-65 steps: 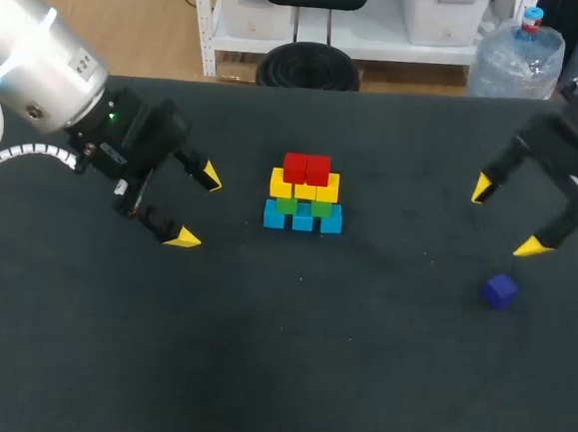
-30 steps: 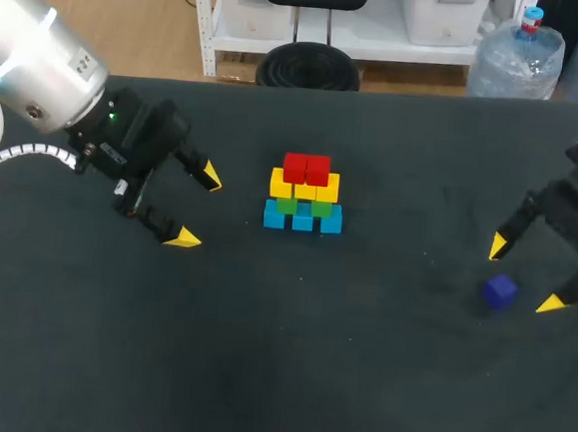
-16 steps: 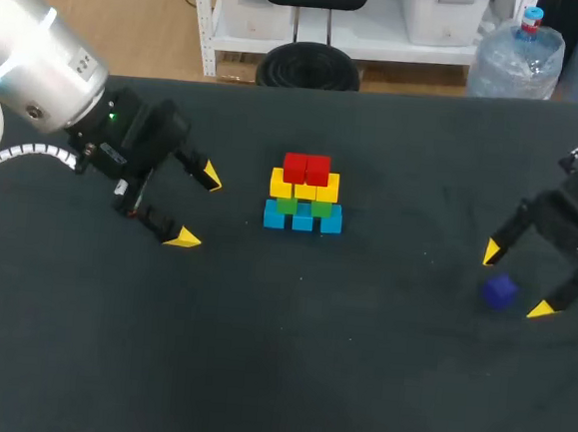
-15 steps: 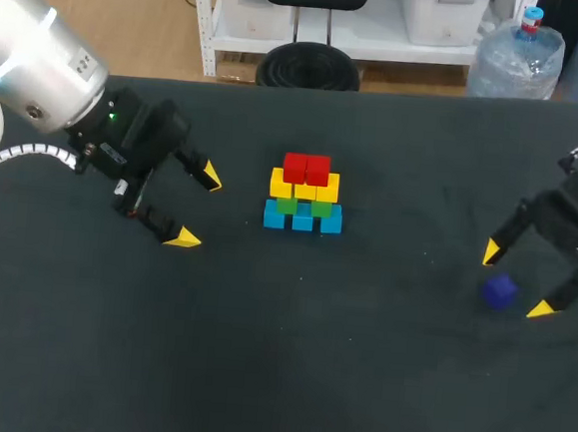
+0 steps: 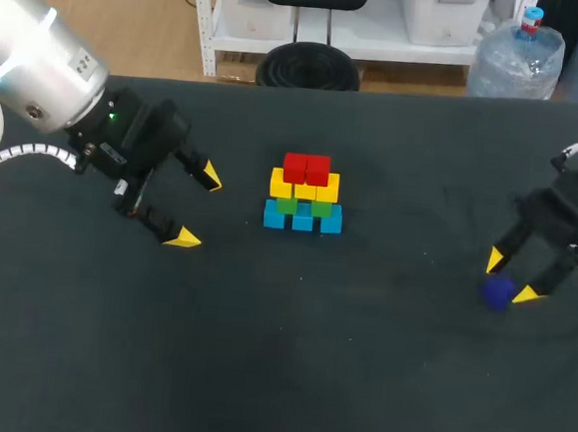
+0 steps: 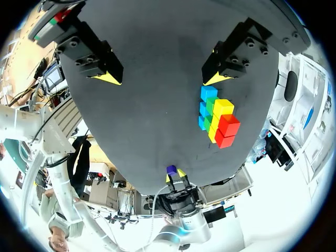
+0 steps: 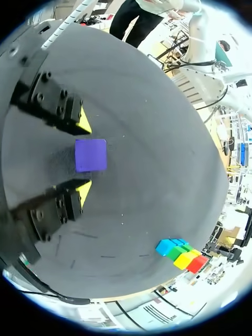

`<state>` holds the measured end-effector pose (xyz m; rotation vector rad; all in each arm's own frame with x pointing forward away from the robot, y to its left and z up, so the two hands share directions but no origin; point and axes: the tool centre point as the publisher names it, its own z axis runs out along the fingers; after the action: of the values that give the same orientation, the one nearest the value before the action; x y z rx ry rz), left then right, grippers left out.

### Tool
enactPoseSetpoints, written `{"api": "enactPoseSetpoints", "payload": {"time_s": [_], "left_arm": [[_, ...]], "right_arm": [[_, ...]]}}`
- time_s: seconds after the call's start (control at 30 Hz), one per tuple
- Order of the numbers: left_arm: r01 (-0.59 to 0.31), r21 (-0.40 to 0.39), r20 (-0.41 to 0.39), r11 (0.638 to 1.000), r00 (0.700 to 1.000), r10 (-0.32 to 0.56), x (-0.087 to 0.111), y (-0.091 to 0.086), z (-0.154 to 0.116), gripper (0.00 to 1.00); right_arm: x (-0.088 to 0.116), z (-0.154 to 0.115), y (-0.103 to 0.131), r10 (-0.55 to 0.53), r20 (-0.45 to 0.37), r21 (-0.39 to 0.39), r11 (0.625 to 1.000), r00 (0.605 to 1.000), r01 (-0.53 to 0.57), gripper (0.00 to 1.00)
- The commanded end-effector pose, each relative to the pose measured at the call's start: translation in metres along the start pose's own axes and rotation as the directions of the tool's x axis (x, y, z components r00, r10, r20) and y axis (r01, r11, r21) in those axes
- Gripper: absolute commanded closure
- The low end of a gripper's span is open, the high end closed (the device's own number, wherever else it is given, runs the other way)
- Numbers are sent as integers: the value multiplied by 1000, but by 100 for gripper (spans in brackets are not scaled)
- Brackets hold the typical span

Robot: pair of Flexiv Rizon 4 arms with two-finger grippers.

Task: Place the blue cubes, place green cubes on the blue cubes, place the yellow cubes on the green cubes, then place the red cubes on the yellow cubes, and place purple cube on the red cubes.

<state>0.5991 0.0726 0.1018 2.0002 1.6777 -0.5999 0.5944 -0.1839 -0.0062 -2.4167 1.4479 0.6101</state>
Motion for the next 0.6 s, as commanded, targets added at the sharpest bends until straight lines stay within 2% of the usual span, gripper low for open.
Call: {"api": "enactPoseSetpoints", "payload": {"time_s": [0.03, 0.23, 0.4, 0.6], "left_arm": [[-1, 0, -1, 1000, 1000, 1, 0, 0, 0, 0], [-1, 0, -1, 1000, 1000, 1, 0, 0, 0, 0], [-1, 0, -1, 1000, 1000, 1, 0, 0, 0, 0], [-1, 0, -1, 1000, 1000, 1, 0, 0, 0, 0]], "right_arm": [[2, 1, -3, -1, 6, -2, 1000, 1000, 1, 100], [-4, -11, -9, 57, 2, 43, 997, 998, -57, 100], [-19, -29, -21, 147, 42, 102, 983, 988, -150, 100], [-45, -45, -41, 201, 42, 173, 963, 979, -205, 100]]}}
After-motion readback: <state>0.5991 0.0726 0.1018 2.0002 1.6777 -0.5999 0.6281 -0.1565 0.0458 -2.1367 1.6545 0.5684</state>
